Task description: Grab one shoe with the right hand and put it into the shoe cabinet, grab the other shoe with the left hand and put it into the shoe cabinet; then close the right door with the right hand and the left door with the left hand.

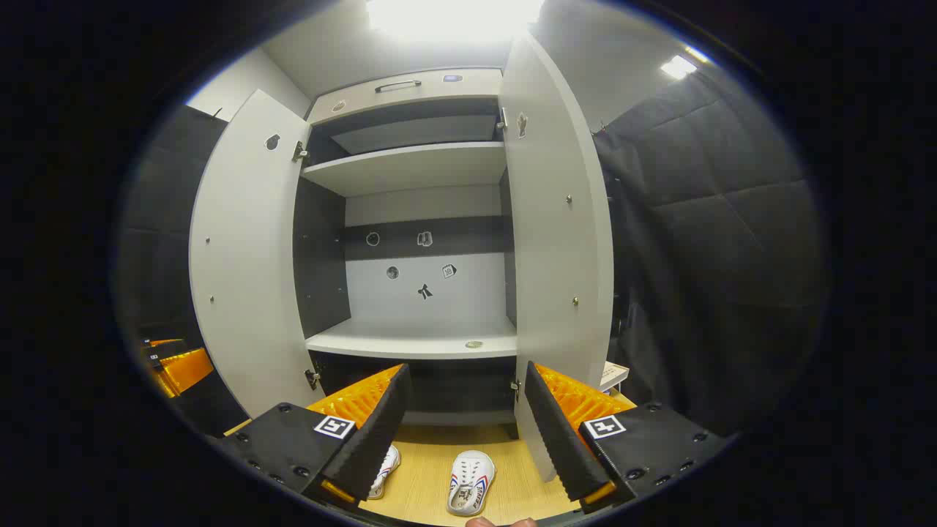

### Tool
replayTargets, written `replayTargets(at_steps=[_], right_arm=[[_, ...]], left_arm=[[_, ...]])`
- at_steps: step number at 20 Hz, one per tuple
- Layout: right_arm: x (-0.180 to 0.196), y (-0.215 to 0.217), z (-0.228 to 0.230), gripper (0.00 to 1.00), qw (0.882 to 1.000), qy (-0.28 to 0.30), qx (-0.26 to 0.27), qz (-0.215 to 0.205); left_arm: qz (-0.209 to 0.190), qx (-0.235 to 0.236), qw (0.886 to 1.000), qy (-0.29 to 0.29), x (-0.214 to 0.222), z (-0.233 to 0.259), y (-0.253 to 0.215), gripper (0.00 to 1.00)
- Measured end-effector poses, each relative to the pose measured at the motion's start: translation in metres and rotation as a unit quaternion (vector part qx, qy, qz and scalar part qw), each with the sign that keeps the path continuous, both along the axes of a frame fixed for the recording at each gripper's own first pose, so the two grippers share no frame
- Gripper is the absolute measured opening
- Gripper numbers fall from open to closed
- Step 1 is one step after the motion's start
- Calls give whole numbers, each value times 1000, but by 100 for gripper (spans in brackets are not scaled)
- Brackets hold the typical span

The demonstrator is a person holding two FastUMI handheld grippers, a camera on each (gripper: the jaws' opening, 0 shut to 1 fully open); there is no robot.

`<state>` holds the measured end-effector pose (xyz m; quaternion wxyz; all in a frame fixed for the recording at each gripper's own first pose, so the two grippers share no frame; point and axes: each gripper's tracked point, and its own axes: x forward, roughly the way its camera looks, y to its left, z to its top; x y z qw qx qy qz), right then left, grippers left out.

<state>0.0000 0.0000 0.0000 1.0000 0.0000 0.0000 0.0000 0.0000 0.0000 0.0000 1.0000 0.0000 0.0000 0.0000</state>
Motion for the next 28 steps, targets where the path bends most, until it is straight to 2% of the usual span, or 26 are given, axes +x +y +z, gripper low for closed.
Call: replayTargets(at_steps=[5, 6, 7, 18, 19, 20, 22, 28], right_arm=[[-1, 0, 3, 98, 1000, -2, 0, 0], [0, 0, 4, 98, 1000, -3, -1, 0], [2, -1, 5, 98, 1000, -4, 0, 0], [24, 11, 14, 98, 1000, 6, 2, 18], [29, 13, 13, 96, 1000, 13, 7, 22], [32, 16, 10, 96, 999, 21, 16, 28], [42, 25, 7, 98, 998, 35, 35, 42], [75, 50, -29, 96, 990, 114, 38, 79]], left_arm=[[14, -10, 1000, 4, -3, -3, 12, 99], [15, -10, 1000, 3, -3, -3, 13, 94], [16, -11, 1000, 2, -3, -2, 13, 94], [11, -6, 1000, 6, -6, -3, 7, 94], [10, -6, 1000, 6, -6, -2, 7, 89], [9, -5, 1000, 7, -7, -3, 7, 94], [10, -2, 1000, 10, -9, -5, 8, 94], [17, -11, 1000, 21, -19, -16, 15, 94]])
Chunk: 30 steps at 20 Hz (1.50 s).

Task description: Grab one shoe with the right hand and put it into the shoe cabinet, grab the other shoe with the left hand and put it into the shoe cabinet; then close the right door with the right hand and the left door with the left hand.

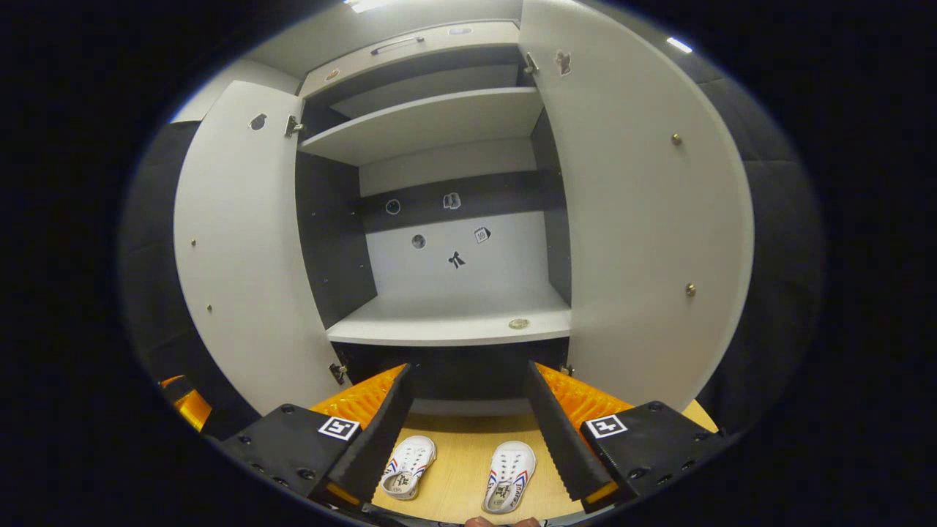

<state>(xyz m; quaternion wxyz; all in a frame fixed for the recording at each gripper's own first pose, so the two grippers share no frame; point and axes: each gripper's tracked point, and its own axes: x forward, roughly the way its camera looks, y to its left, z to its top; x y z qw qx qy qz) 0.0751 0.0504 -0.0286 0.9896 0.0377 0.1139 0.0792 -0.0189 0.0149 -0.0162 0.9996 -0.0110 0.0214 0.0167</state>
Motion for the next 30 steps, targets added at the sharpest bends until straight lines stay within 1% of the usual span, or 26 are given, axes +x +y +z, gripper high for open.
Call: replayTargets(at_steps=[1, 2, 3, 4, 5, 7, 8, 9, 10, 12, 16, 19, 21, 22, 23, 24, 25, 26, 27, 28, 29, 30], right_arm=[[4, 7, -13, 92, 1000, 21, 10, 11], [9, 12, -26, 96, 999, 42, 20, 18], [15, 15, -39, 96, 998, 55, 27, 20], [21, 18, -53, 96, 997, 69, 30, 19], [24, 21, -69, 96, 996, 85, 31, 24], [32, 23, -111, 98, 991, 127, 20, 24], [35, 23, -131, 98, 989, 146, 12, 23], [37, 20, -151, 98, 986, 164, 2, 20], [39, 19, -170, 98, 983, 184, -7, 20], [39, 20, -206, 99, 976, 216, -21, 22], [43, 16, -267, 99, 964, 262, -48, 24], [45, -4, -314, 98, 953, 290, -90, 7], [42, -6, -336, 98, 948, 305, -92, 13], [41, -5, -345, 93, 946, 312, -85, 15], [37, -7, -353, 98, 942, 327, -80, 12], [35, -7, -356, 98, 939, 338, -71, 6], [40, -7, -360, 99, 940, 334, -65, 2], [40, -6, -362, 93, 938, 342, -62, 0], [39, -4, -368, 95, 933, 353, -66, 1], [38, -8, -367, 94, 930, 356, -86, -3], [40, -9, -372, 89, 925, 363, -108, -3], [41, -13, -372, 88, 922, 362, -136, -8]], left_arm=[[1, -2, 1000, 3, -2, -2, 1, 94], [2, -3, 1000, 7, -4, -6, 2, 94], [4, -4, 1000, 11, -6, -9, 4, 94], [5, -5, 1000, 15, -8, -13, 4, 89], [6, -6, 1000, 20, -9, -16, 6, 89], [7, -9, 999, 34, -14, -27, 6, 89], [8, -11, 999, 42, -15, -34, 6, 94], [8, -13, 999, 50, -18, -40, 5, 89], [8, -16, 998, 56, -19, -46, 5, 89], [6, -23, 997, 68, -19, -54, 3, 98], [7, -42, 995, 88, -19, -70, 0, 94], [9, -44, 994, 99, -20, -79, 0, 94], [9, -42, 993, 105, -20, -85, 2, 94], [9, -45, 993, 110, -20, -86, 2, 94], [9, -52, 992, 112, -20, -87, 2, 99], [10, -59, 992, 113, -20, -88, 2, 95], [11, -65, 991, 113, -18, -88, 3, 95], [13, -68, 991, 114, -17, -88, 4, 95], [13, -66, 991, 113, -17, -87, 5, 95], [11, -62, 992, 113, -17, -88, 2, 94], [8, -57, 992, 113, -17, -86, 0, 94], [4, -51, 992, 113, -16, -87, -2, 99]])
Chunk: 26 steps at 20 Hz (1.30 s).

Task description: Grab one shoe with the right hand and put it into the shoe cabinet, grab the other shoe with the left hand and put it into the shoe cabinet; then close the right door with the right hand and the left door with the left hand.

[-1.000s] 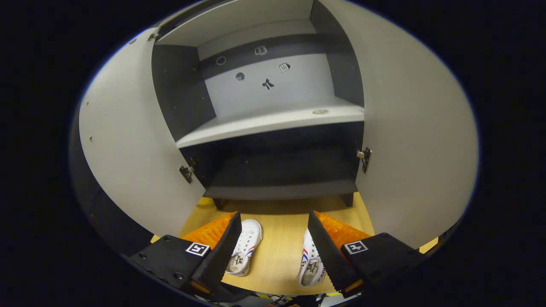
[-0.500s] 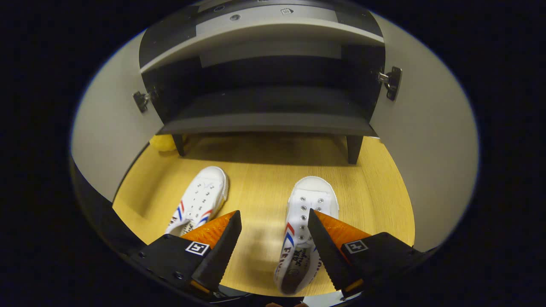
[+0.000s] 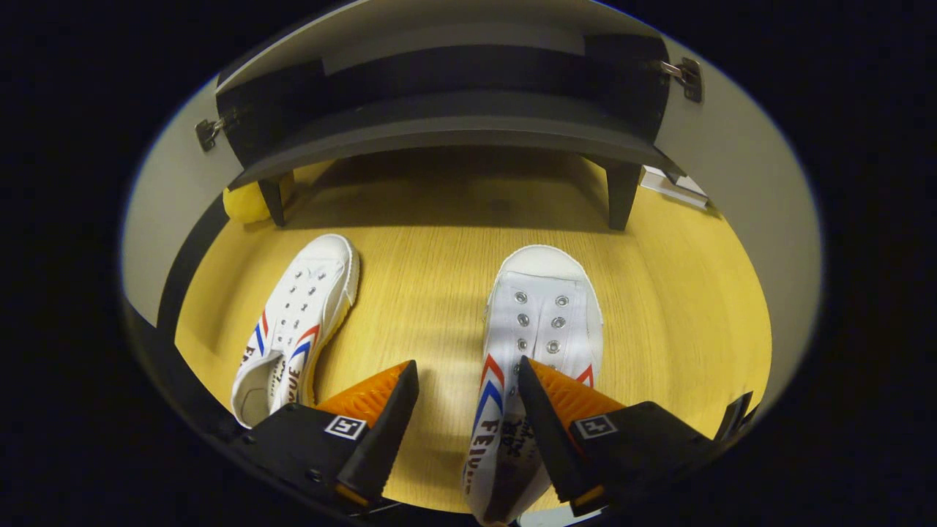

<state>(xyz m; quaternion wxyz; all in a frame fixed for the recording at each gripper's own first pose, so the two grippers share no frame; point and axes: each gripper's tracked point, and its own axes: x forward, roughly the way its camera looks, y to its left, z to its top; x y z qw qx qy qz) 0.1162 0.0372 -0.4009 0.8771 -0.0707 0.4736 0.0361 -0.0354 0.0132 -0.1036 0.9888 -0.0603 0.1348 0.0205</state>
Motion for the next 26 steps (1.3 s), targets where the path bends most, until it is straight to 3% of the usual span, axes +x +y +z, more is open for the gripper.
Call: replayTargets(at_steps=[1, 2, 3, 4, 5, 6, 8, 9, 10, 11, 12, 13, 16, 17, 18, 20, 22, 26], right_arm=[[1, -7, -1, 72, 1000, -1, -29, 3], [-1, -9, 3, 67, 999, -6, -43, 6], [2, -15, -4, 47, 998, -13, -62, 1], [0, -18, 0, 41, 998, -18, -64, -6], [1, -16, 0, 27, 998, -17, -60, -11], [1, -16, 1, 29, 998, -14, -58, -10], [6, -20, -6, 29, 998, -5, -55, -8], [0, -16, 3, 18, 999, -2, -52, -2], [4, -17, -1, 19, 999, -9, -50, -3], [-2, -15, 9, 13, 999, -11, -44, 1], [-3, -15, 8, 2, 999, -5, -42, 6], [-2, -16, 3, 0, 999, -3, -41, 6], [-5, -17, 5, 2, 999, 3, -40, 13], [-7, -19, 7, 2, 999, 0, -46, 17], [-9, -20, 11, 2, 998, -5, -52, 25], [-21, -19, 20, 2, 998, -10, -52, 37], [-33, -16, 32, 2, 999, -18, -34, 37], [-64, -10, 68, 2, 998, -41, -4, 40]], left_arm=[[-5, 4, 1000, -2, 2, 2, -2, 99], [-9, 6, 1000, -4, 2, 3, -4, 99], [-12, 5, 1000, -6, 3, 5, -5, 95], [-14, 5, 1000, -8, 3, 6, -7, 95], [-15, 4, 1000, -9, 3, 8, -7, 100], [-16, 5, 1000, -10, 3, 7, -7, 95], [-15, 12, 1000, -12, -1, 7, -9, 95], [-14, 16, 1000, -13, -3, 9, -6, 94], [-12, 19, 1000, -14, -4, 8, -5, 94], [-9, 21, 1000, -14, -6, 9, -2, 94], [-6, 23, 1000, -14, -8, 8, 1, 94], [-3, 22, 1000, -14, -8, 7, 3, 89], [1, 26, 1000, -13, -14, 6, 7, 99], [0, 30, 999, -14, -15, 7, 7, 94], [-2, 39, 999, -15, -15, 6, 7, 99], [-6, 52, 998, -19, -12, 8, 6, 99], [-12, 52, 998, -24, -11, 9, 2, 95], [-26, 50, 998, -28, -3, 6, -5, 95]])
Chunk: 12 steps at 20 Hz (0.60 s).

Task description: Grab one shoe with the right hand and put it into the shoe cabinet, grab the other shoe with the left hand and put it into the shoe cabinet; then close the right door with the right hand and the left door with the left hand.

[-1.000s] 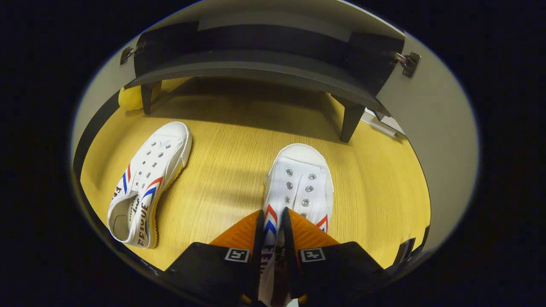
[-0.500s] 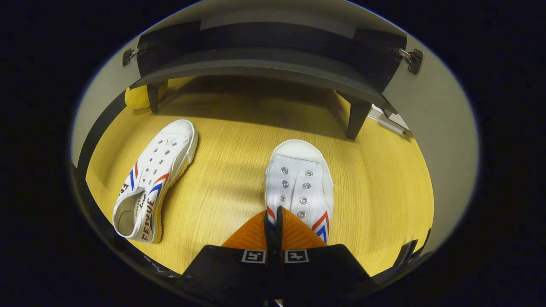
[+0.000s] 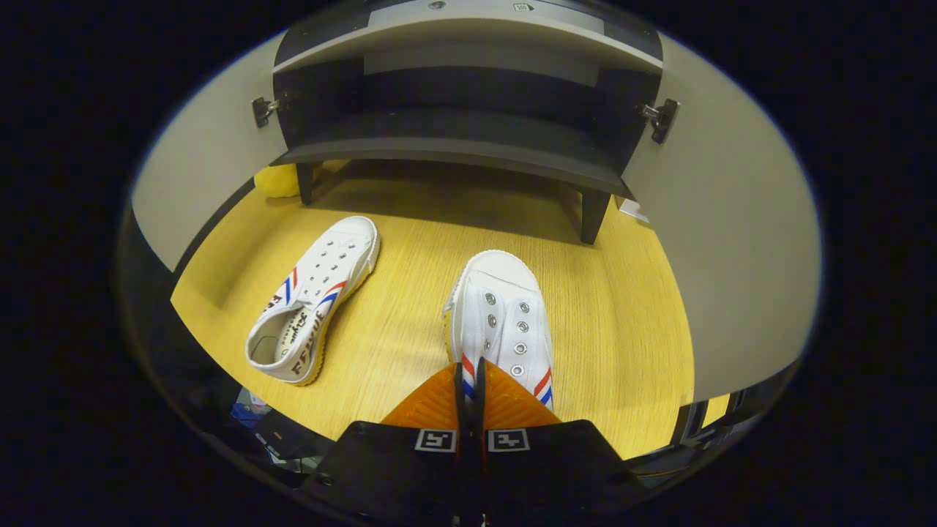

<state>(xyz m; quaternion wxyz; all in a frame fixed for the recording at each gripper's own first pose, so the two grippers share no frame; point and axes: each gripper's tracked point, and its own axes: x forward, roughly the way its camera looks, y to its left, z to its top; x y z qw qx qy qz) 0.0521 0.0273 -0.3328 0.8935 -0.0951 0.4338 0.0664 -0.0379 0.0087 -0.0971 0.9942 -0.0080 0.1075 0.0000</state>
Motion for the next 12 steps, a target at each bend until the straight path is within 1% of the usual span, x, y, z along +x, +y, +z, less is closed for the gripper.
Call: replayTargets(at_steps=[3, 7, 9, 12], right_arm=[[-21, 8, 33, 2, 999, -26, 8, 16], [-40, 19, 81, 2, 997, -62, 40, 12], [-40, 24, 109, 2, 995, -83, 58, 8], [-26, 29, 159, 1, 990, -123, 74, 10]], left_arm=[[-18, 3, 1000, 1, 7, -1, -7, 95], [-46, 5, 999, 4, 18, -3, -19, 95], [-60, 5, 998, 5, 24, -2, -27, 95], [-79, 6, 997, 6, 31, 1, -38, 95]])
